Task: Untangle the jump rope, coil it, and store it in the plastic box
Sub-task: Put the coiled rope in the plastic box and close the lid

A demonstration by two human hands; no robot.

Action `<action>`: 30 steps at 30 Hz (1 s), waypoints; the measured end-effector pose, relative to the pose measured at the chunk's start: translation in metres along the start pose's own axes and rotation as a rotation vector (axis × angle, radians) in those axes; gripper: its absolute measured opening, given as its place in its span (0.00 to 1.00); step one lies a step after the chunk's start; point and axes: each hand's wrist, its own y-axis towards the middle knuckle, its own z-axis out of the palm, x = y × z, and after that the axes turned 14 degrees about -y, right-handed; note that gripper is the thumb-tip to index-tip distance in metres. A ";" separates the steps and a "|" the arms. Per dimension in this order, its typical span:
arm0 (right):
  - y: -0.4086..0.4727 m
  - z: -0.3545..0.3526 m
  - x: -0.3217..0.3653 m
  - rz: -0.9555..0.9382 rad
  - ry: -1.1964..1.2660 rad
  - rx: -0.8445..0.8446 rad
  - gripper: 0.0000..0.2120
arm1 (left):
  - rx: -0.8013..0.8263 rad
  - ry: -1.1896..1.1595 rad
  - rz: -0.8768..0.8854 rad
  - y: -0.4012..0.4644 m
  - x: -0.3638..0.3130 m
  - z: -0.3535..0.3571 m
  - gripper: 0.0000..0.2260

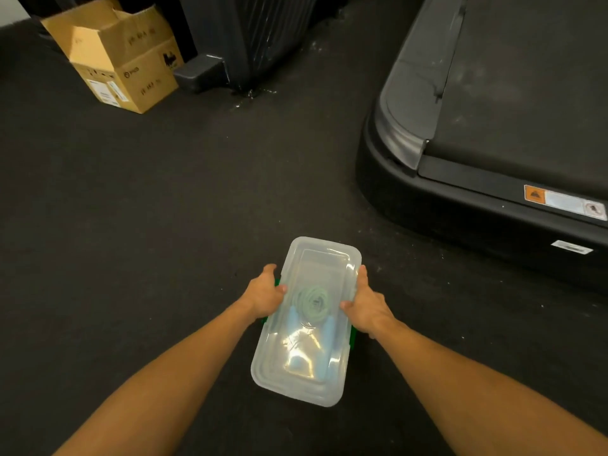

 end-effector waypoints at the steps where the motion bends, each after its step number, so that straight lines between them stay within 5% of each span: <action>1: -0.002 0.000 0.001 0.010 0.000 0.013 0.47 | -0.035 0.036 0.027 0.001 -0.001 0.000 0.31; 10: 0.001 0.000 0.002 0.028 0.018 0.044 0.48 | -0.237 0.256 0.219 -0.015 -0.009 0.021 0.27; 15: -0.002 -0.001 0.003 0.026 0.016 0.036 0.47 | -0.222 0.441 0.345 -0.017 -0.009 0.026 0.28; 20: 0.001 0.000 0.002 0.009 0.017 -0.003 0.48 | -0.137 0.523 0.292 -0.013 -0.021 0.018 0.21; 26: 0.001 0.006 0.001 -0.013 0.130 -0.080 0.44 | -0.024 0.592 0.168 -0.018 -0.020 0.034 0.39; 30: -0.004 0.006 -0.006 0.067 0.188 -0.051 0.52 | 0.045 0.626 0.089 -0.019 -0.015 0.040 0.50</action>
